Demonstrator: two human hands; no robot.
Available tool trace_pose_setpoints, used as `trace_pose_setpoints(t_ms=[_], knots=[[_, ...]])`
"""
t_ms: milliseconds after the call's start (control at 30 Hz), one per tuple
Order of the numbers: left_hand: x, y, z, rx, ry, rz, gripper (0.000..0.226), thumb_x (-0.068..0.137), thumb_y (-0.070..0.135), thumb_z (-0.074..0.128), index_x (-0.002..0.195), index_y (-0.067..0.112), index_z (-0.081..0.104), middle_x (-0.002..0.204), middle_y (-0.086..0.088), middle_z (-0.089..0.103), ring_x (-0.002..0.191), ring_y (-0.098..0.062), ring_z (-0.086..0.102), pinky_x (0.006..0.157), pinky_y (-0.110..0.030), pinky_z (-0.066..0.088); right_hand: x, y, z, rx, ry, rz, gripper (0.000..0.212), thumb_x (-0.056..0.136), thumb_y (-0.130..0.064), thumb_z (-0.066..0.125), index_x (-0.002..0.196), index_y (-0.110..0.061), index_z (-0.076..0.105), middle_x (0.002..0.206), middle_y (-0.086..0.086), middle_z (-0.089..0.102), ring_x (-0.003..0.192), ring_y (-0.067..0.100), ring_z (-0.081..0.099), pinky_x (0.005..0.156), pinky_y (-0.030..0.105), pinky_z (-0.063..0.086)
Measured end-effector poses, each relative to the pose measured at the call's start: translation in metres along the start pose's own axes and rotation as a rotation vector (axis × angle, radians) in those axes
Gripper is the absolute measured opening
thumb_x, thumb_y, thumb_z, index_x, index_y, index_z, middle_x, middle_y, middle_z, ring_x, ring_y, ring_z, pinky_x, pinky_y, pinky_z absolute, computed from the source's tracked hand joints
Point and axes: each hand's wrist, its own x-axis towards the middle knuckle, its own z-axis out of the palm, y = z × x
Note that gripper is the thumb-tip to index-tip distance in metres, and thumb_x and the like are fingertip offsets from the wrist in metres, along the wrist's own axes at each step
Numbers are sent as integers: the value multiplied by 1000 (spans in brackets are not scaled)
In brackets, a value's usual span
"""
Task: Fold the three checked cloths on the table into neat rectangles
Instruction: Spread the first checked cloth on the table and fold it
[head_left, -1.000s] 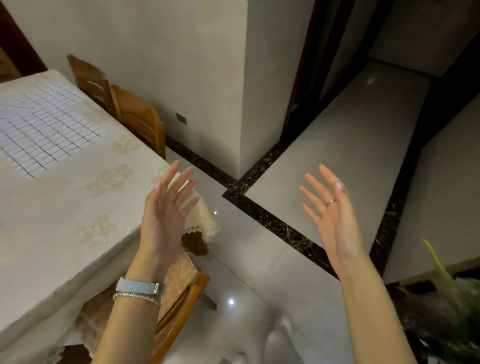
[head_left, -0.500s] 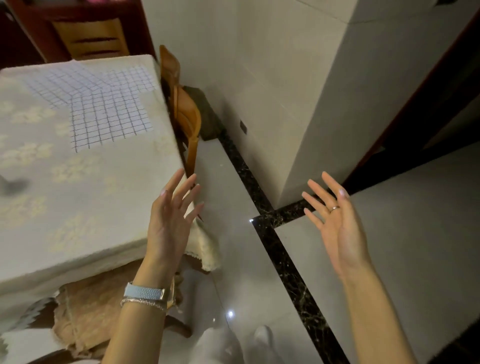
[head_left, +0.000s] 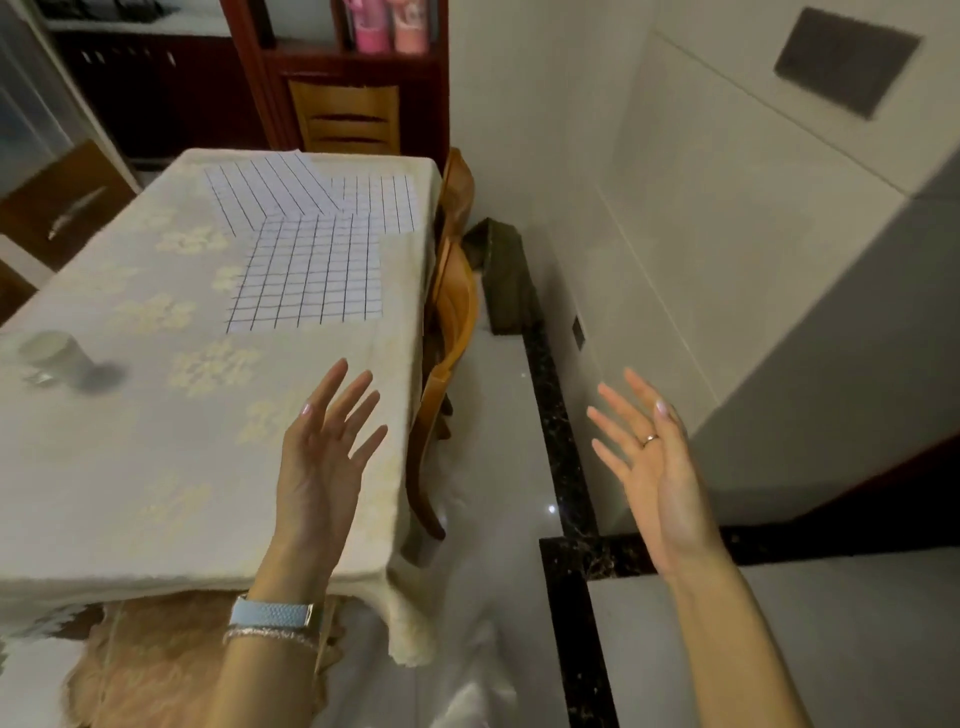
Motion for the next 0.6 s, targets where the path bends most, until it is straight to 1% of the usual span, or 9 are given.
trace_pose_setpoints(t_ms=[67, 133, 233, 300, 367, 433, 467, 533, 600], knots=[[33, -1, 8, 13, 33, 36, 58, 88, 49, 44, 141, 26, 51, 141, -2, 57, 132, -21, 52, 112, -52, 34, 36, -3, 0, -10, -23, -2, 49, 93, -50, 37, 138, -34, 49, 140, -4, 57, 129, 13, 54, 116, 48, 33], [67, 0, 17, 14, 60, 53, 64, 82, 52, 49, 140, 27, 51, 141, -1, 57, 132, -21, 52, 112, -52, 35, 73, -10, -2, -15, -49, -3, 53, 90, -54, 41, 138, -34, 49, 140, -4, 58, 129, 14, 55, 116, 49, 32], [117, 5, 31, 14, 84, 92, 66, 81, 52, 49, 141, 26, 50, 141, -1, 57, 132, -20, 52, 113, -51, 35, 128, -27, -2, -38, -78, -36, 78, 73, -75, 58, 139, -35, 49, 139, -5, 58, 129, 14, 55, 114, 47, 34], [147, 8, 38, 20, 93, 108, 64, 82, 50, 47, 141, 25, 50, 141, -1, 58, 132, -20, 52, 112, -50, 36, 165, -35, -1, -41, -81, -51, 85, 67, -79, 62, 139, -36, 49, 139, -5, 58, 129, 14, 54, 113, 46, 35], [169, 10, 42, 32, 101, 112, 67, 79, 51, 50, 141, 25, 50, 140, -1, 58, 132, -19, 52, 109, -47, 38, 197, -40, 0, -30, -100, -49, 80, 72, -76, 60, 139, -35, 49, 140, -5, 58, 129, 15, 54, 113, 46, 35], [189, 11, 41, 42, 135, 125, 70, 77, 52, 51, 142, 24, 49, 141, -1, 58, 132, -19, 52, 107, -46, 39, 228, -41, 1, -19, -125, -52, 62, 89, -63, 48, 142, -32, 46, 141, -3, 57, 129, 16, 54, 114, 49, 33], [200, 11, 39, 42, 161, 135, 69, 79, 51, 50, 142, 24, 49, 141, -1, 57, 132, -19, 52, 108, -46, 39, 245, -40, 1, -17, -136, -51, 55, 94, -55, 41, 143, -31, 45, 141, -2, 57, 130, 16, 54, 115, 50, 33], [220, 9, 35, 35, 224, 149, 63, 84, 47, 45, 143, 23, 48, 142, -1, 56, 132, -19, 51, 109, -46, 38, 279, -39, 4, -16, -161, -29, 52, 96, -50, 36, 144, -31, 44, 142, -1, 55, 130, 17, 54, 115, 50, 33], [239, 4, 32, 22, 287, 157, 61, 87, 44, 41, 144, 22, 47, 143, -1, 55, 132, -19, 51, 111, -47, 37, 314, -36, 7, -23, -192, 2, 53, 95, -51, 36, 144, -32, 44, 142, -3, 55, 130, 16, 54, 115, 49, 33]])
